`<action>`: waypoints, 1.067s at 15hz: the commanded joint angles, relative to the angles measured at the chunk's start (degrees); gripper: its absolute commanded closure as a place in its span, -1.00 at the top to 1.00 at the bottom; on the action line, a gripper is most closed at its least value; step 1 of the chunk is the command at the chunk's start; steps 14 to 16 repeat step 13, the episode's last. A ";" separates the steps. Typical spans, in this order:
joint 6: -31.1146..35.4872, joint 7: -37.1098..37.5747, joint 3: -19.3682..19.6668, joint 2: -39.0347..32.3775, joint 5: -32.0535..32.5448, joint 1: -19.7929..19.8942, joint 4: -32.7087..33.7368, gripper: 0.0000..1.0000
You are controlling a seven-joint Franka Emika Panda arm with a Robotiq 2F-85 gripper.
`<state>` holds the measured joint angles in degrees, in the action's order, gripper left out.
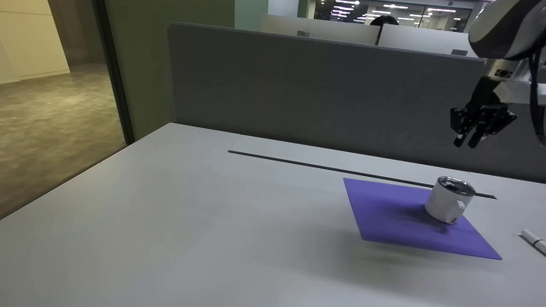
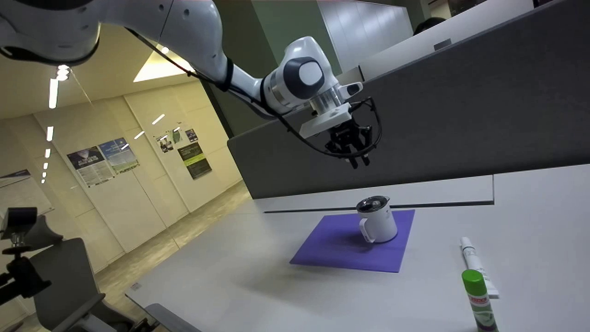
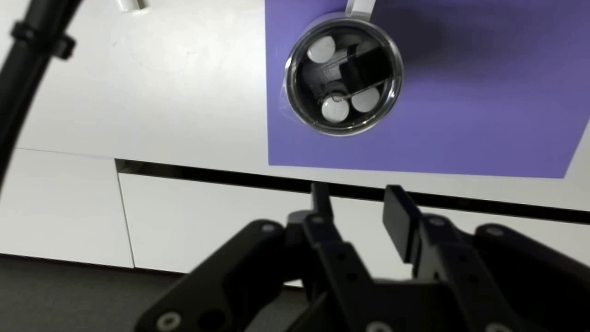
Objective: Close the slider on the top of the cup
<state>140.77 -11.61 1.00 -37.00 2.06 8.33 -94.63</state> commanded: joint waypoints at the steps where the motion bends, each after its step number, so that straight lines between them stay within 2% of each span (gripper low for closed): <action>1: 1.64 -1.41 -0.76 4.84 -0.85 0.52 -5.51 0.35; 5: 3.33 -1.67 -0.91 7.23 -1.03 0.49 -8.56 0.90; 6: 3.70 -1.71 -0.90 7.82 -0.99 0.48 -9.33 0.97; 9: 1.66 -0.35 0.33 9.02 0.44 -0.48 -10.61 1.00; 10: 2.38 -0.92 -0.18 6.32 -0.08 -0.25 -7.75 0.99; 16: 2.24 -0.91 -0.01 7.10 -0.04 -0.27 -8.88 1.00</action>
